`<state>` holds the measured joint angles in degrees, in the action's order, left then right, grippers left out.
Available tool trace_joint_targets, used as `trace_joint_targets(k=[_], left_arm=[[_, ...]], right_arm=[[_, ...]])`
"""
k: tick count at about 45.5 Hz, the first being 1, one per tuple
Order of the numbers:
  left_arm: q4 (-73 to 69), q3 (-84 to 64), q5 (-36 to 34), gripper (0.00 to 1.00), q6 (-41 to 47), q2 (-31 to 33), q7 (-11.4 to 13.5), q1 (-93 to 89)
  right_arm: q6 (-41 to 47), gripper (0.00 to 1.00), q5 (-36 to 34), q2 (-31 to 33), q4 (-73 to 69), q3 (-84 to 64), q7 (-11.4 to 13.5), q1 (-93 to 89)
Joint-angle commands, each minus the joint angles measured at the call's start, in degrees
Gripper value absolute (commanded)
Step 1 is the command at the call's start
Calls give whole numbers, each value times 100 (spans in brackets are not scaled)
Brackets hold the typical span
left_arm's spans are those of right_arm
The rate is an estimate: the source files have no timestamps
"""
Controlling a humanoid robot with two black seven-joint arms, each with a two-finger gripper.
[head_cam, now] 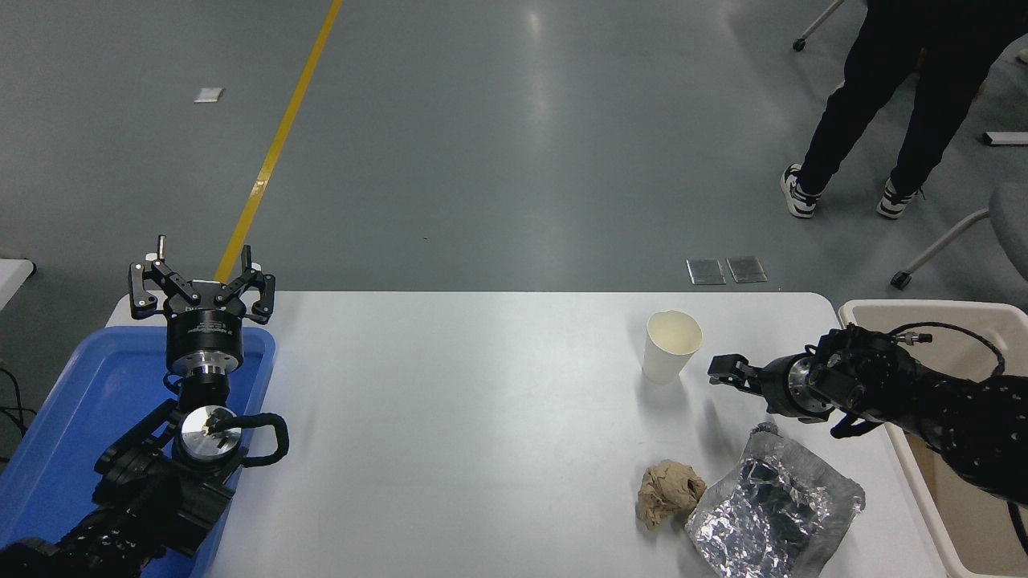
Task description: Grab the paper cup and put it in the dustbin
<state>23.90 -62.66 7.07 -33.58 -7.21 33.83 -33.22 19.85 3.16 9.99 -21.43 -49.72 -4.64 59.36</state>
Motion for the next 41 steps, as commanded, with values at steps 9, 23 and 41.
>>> trace_joint_targets(k=[9,23,41], left_arm=[[-8,-1,-4,99,0,0,-8,0],[0,-1,-4,99,0,0,1,0],[-8,-1,-4,99,0,0,1,0]], right_arm=[[950,100,254,1021,-704,-178,-2,2060],[1600,100,1598,2085,-1951,-407,7,4600],[1979,100,2277,2069,-6547,-1593,-28,7775]])
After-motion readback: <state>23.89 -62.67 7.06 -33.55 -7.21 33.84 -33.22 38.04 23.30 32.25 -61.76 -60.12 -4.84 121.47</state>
